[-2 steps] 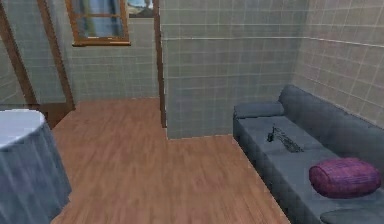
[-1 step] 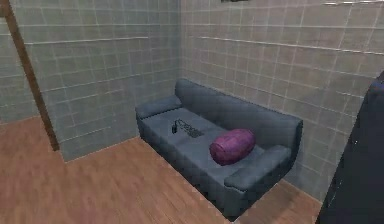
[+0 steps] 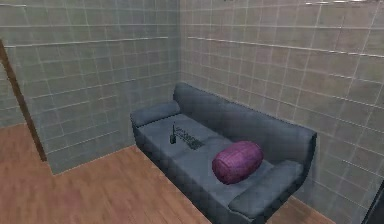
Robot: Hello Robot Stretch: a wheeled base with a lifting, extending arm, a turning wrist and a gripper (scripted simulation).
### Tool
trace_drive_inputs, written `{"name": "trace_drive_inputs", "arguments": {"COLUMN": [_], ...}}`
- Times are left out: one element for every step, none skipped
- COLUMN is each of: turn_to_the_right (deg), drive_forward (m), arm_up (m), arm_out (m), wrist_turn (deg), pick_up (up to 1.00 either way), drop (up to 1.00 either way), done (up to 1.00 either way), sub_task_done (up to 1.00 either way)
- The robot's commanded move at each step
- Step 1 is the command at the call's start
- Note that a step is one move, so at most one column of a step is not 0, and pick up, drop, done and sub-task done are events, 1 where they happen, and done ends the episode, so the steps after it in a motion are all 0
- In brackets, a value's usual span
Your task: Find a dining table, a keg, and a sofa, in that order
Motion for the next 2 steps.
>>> {"name": "trace_drive_inputs", "arguments": {"turn_to_the_right": [42.0,0.0], "drive_forward": [0.00,0.10], "arm_up": [0.00,0.00], "arm_out": [0.00,0.00], "wrist_turn": [0.0,0.0], "pick_up": [0.00,0.00], "drop": [0.00,0.00], "done": [0.00,0.00], "sub_task_done": [0.00,0.00]}}
